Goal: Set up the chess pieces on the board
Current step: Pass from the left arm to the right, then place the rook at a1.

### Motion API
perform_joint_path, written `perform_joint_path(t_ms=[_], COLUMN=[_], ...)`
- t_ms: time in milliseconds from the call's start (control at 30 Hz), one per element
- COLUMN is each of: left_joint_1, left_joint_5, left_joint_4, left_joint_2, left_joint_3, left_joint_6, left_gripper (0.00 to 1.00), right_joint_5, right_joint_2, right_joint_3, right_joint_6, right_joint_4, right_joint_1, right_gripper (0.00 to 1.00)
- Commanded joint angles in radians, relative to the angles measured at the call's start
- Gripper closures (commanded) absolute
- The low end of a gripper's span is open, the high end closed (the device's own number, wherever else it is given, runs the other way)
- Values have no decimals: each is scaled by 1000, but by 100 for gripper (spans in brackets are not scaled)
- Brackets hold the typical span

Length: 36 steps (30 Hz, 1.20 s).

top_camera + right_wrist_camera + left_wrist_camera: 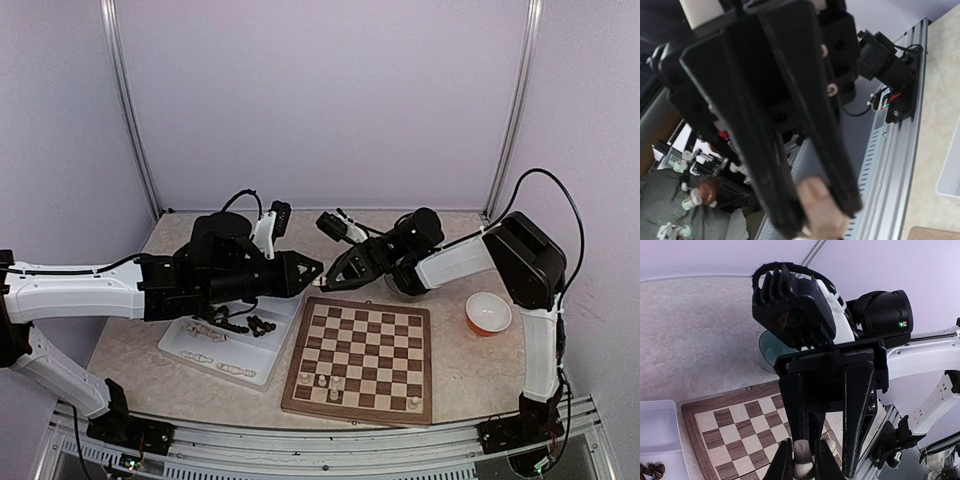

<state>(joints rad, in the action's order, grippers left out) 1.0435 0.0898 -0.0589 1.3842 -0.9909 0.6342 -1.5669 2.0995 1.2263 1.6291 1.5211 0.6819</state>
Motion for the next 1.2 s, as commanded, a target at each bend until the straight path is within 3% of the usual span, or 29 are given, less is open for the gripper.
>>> perform_joint_path(t_ms=[0, 300, 467, 600, 667, 733, 800, 933, 1167], left_joint_1=[6, 6, 5, -1, -6, -11, -15, -23, -30], left_joint_5=[-3, 5, 53, 102, 114, 122, 131, 142, 163], left_joint_4=[-10, -5, 70, 134, 145, 152, 158, 183, 203], left_joint_2=[-1, -7, -15, -56, -71, -79, -86, -92, -109], left_joint_3=[-30, -21, -51, -45, -38, -30, -25, -25, -11], left_joint_6=[-12, -13, -41, -60, -62, -64, -69, -79, -92], left_gripper=[100, 100, 100, 100, 100, 100, 100, 100, 100], right_joint_5=[-30, -32, -38, -13, 32, 153, 347, 624, 1117], right_joint_2=[-9, -53, -104, -172, -200, -205, -202, -230, -300], right_joint_3=[-1, -39, -60, -52, 11, 139, 260, 357, 357], right_joint_6=[-7, -220, -418, -768, -1091, -1493, -1793, -2048, -2377], right_joint_4=[49, -204, -407, -820, -1263, -1736, -2053, -2303, -2551], right_joint_1=[-17, -27, -56, -116, -139, -146, -135, -130, -101], right_gripper=[72, 93, 99, 100, 100, 100, 100, 100, 100])
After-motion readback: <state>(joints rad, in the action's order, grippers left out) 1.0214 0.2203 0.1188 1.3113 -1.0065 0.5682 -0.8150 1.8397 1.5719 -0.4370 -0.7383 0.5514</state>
